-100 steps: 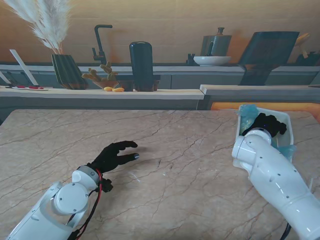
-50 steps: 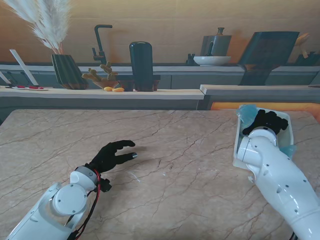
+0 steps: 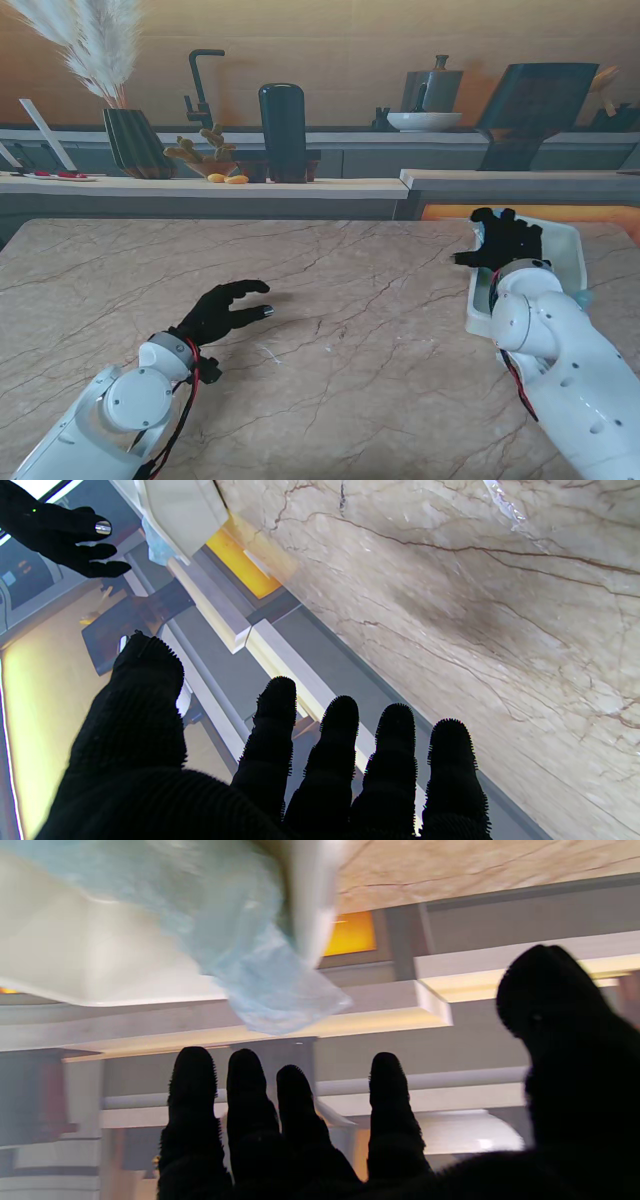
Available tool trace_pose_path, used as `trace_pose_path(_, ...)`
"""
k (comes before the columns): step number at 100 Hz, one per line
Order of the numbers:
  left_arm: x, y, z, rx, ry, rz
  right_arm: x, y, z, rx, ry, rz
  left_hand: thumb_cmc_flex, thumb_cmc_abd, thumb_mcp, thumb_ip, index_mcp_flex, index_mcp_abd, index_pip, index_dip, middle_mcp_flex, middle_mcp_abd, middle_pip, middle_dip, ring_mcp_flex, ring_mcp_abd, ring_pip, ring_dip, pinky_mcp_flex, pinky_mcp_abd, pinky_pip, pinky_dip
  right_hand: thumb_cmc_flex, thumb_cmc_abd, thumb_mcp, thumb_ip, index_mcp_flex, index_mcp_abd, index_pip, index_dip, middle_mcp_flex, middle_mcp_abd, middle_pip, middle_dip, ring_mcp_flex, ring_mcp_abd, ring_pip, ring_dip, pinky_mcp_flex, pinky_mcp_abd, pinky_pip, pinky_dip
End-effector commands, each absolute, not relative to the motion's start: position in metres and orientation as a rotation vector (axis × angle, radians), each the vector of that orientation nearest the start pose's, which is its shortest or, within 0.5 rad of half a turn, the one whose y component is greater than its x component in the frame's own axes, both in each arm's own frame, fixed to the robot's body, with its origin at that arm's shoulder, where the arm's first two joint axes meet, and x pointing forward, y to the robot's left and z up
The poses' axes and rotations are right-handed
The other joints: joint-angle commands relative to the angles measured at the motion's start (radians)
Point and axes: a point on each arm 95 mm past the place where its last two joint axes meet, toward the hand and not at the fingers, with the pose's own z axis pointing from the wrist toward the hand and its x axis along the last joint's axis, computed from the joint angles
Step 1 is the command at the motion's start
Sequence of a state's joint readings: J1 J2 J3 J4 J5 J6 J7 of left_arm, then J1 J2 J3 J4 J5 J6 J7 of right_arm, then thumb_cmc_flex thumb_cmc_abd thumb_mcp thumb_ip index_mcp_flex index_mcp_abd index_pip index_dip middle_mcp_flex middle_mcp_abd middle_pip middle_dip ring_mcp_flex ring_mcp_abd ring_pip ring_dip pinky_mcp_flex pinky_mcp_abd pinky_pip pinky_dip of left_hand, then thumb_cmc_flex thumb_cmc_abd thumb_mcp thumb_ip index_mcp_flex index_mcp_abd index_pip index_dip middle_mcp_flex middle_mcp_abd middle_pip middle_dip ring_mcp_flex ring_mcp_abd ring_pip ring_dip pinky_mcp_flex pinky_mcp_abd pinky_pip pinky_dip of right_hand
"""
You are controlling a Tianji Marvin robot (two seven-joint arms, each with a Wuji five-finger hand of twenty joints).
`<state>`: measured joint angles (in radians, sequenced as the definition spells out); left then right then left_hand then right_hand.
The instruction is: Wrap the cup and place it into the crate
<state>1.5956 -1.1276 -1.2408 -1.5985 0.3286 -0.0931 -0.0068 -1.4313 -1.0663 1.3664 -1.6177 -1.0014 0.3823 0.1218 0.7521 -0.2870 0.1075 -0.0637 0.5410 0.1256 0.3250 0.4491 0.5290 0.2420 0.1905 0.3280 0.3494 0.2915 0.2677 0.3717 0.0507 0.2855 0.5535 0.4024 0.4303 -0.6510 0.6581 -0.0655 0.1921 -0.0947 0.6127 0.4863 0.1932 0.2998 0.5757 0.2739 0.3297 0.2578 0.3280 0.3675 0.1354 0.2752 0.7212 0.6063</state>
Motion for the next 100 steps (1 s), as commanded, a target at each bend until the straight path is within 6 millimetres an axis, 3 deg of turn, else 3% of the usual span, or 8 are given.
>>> trace_pose_path(1,0.392,-0.007,-0.329,-1.820,1.128,-1.970,0.451,-0.084,-0.244,1.406,1.104,1.170,-0.001,0.024,-0.019,0.039,-0.024,-0.032,-0.015,-0.002,-0.002,-0.014,-0.008,-0.003,0.013,-0.006,-0.002,0.004,0.001,0.013,0.010,0.001,0.020,-0.018,0.025,0.050,-0.001,-0.051,-0.006,0.011,0.019,-0.024,-0.032,-0.005,0.020,-0.008,-0.029,0.001,0.007,0.019,-0.038,0.030)
trace_pose_path(16,0.392,-0.008,-0.325,-1.818,1.136,-1.991,0.441,-0.061,-0.247,1.518,1.169,1.350,-0.011,0.018,-0.025,0.039,-0.043,-0.038,-0.029,-0.010,-0.012,-0.010,-0.017,-0.007,0.005,-0.004,-0.011,0.001,-0.003,0.015,0.002,-0.002,0.016,-0.020,0.021,0.048,0.014,-0.073,-0.012,0.007,0.069,-0.052,-0.071,-0.018,0.060,-0.010,-0.052,0.010,0.032,0.022,-0.060,0.057)
trace_pose_path(33,0.391,-0.009,-0.320,-1.819,1.165,-2.020,0.426,-0.033,-0.259,1.737,1.190,1.565,-0.033,0.006,-0.041,0.039,-0.060,-0.039,-0.053,-0.024,-0.027,-0.009,-0.038,-0.016,-0.009,-0.001,-0.031,-0.008,-0.012,0.017,-0.022,-0.010,0.010,-0.020,0.016,0.048,0.035,0.013,-0.047,-0.010,0.133,-0.072,-0.088,-0.011,0.116,-0.018,-0.046,0.036,0.057,0.012,-0.063,0.093)
trace_pose_path(60,0.384,-0.006,-0.317,-1.799,1.258,-2.090,0.402,0.009,-0.284,1.998,1.136,1.865,-0.078,-0.041,-0.048,0.046,-0.091,-0.027,-0.117,-0.061,-0.056,-0.009,-0.085,-0.032,-0.023,0.002,-0.082,-0.023,0.009,0.031,-0.139,-0.012,-0.011,-0.008,0.007,0.044,0.062,0.047,-0.077,-0.010,0.191,-0.061,-0.091,0.003,0.140,-0.016,-0.059,0.046,0.073,0.012,-0.080,0.115)
trace_pose_path(76,0.376,-0.002,-0.317,-1.762,1.283,-2.121,0.384,0.021,-0.298,2.022,1.122,1.931,-0.091,-0.061,-0.029,0.044,-0.061,0.016,-0.088,-0.039,-0.052,-0.005,-0.093,-0.032,-0.011,0.006,-0.089,-0.022,0.035,0.038,-0.187,0.007,-0.055,0.004,-0.013,0.031,0.081,0.072,-0.091,-0.011,0.205,-0.060,-0.093,0.005,0.141,-0.013,-0.074,0.042,0.070,0.017,-0.095,0.120)
trace_pose_path(84,0.372,0.001,-0.316,-1.748,1.289,-2.141,0.374,0.024,-0.302,2.015,1.125,1.958,-0.098,-0.069,-0.013,0.042,-0.074,0.010,-0.062,-0.005,-0.053,-0.009,-0.095,-0.031,-0.008,0.005,-0.089,-0.022,0.039,0.038,-0.198,0.020,-0.067,0.005,-0.016,0.027,0.088,0.077,-0.095,-0.008,0.209,-0.059,-0.095,0.006,0.144,-0.016,-0.079,0.042,0.068,0.018,-0.102,0.123)
trace_pose_path(100,0.365,0.005,-0.316,-1.709,1.291,-2.192,0.356,0.028,-0.304,1.940,1.103,2.011,-0.101,-0.076,0.009,0.040,-0.094,-0.013,-0.099,-0.019,-0.057,-0.009,-0.098,-0.033,-0.004,0.004,-0.090,-0.022,0.049,0.041,-0.215,0.027,-0.064,-0.005,-0.006,0.025,0.114,0.079,-0.119,0.004,0.236,-0.062,-0.108,0.009,0.166,-0.015,-0.089,0.045,0.081,0.028,-0.122,0.142)
